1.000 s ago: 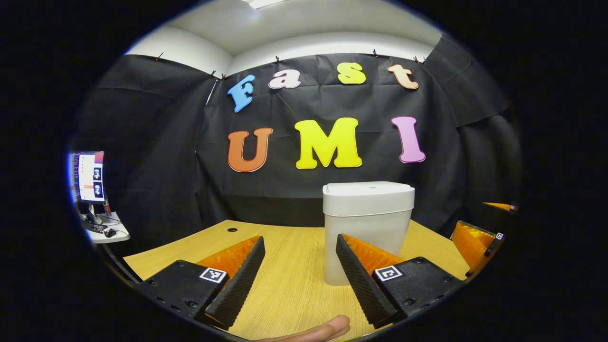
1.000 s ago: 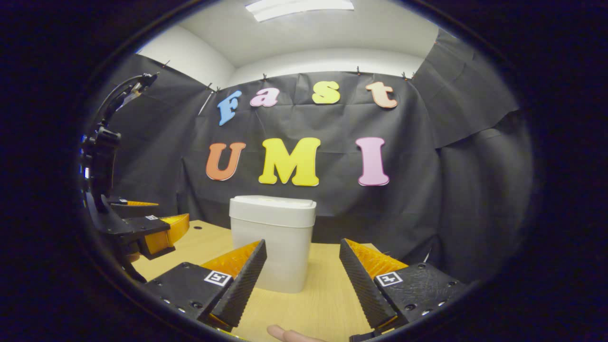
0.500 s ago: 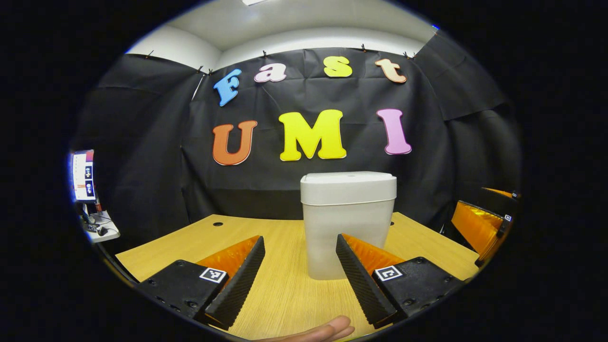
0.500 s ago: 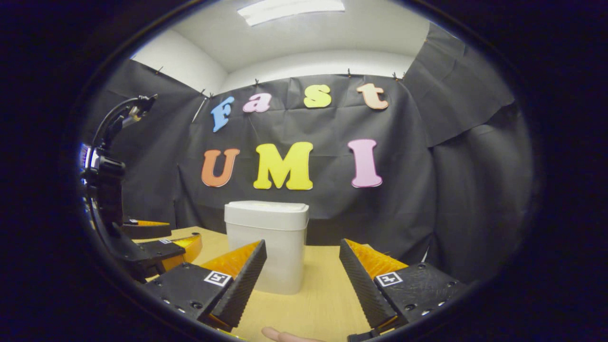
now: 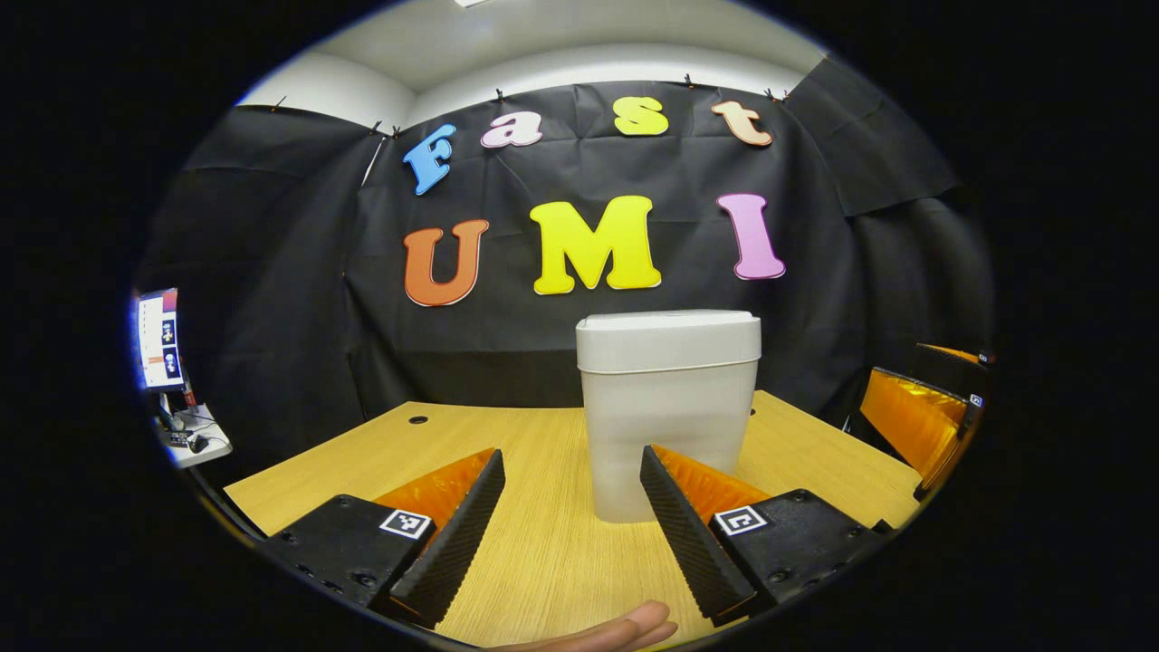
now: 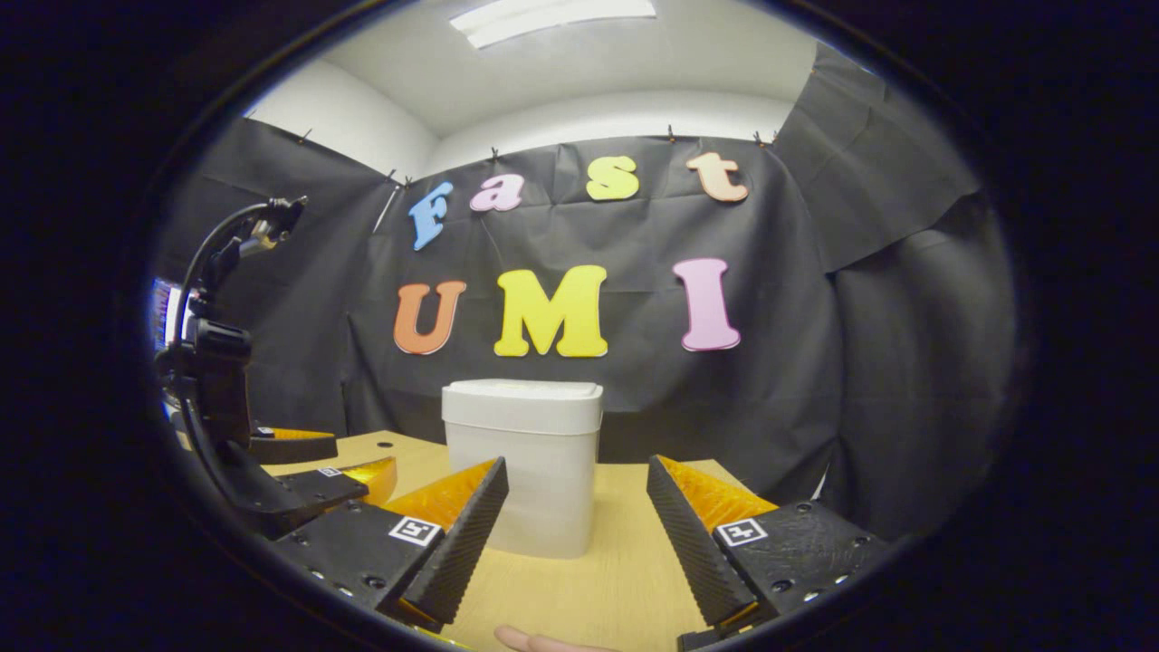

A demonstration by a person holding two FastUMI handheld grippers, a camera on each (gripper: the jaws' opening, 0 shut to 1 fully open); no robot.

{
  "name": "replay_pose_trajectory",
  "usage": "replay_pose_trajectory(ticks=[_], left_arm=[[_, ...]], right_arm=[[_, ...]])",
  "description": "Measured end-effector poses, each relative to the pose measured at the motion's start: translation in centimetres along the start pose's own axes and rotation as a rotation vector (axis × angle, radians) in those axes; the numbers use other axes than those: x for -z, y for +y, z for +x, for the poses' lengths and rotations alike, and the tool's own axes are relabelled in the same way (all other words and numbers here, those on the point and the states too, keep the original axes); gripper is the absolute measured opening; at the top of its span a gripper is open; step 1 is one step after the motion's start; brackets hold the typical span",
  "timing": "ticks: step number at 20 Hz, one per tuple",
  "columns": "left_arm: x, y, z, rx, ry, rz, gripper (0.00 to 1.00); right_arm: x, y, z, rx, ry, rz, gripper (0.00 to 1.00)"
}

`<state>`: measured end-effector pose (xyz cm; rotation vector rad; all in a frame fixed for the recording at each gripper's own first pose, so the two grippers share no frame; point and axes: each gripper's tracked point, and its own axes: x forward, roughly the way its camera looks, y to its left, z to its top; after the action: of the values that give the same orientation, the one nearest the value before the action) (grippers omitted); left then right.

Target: Press the lid of the desktop garbage bin to open it, pick up the crumpled paper on the desktop and throw it into the bin, then pick up the pop can on the desktop and drop it into the bin, and finally close the garbage bin lid.

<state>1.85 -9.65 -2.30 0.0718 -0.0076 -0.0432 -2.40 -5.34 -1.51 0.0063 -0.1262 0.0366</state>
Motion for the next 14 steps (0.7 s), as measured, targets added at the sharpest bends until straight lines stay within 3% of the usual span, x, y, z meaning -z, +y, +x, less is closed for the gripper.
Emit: replay_pose_trajectory(ticks=[14], left_arm=[[-0.7,1.2,-0.2,-0.024,-0.019,0.022,0.97]], right_arm=[[0.2,1.1,-0.2,-0.026,0.007,-0.006,0.94]])
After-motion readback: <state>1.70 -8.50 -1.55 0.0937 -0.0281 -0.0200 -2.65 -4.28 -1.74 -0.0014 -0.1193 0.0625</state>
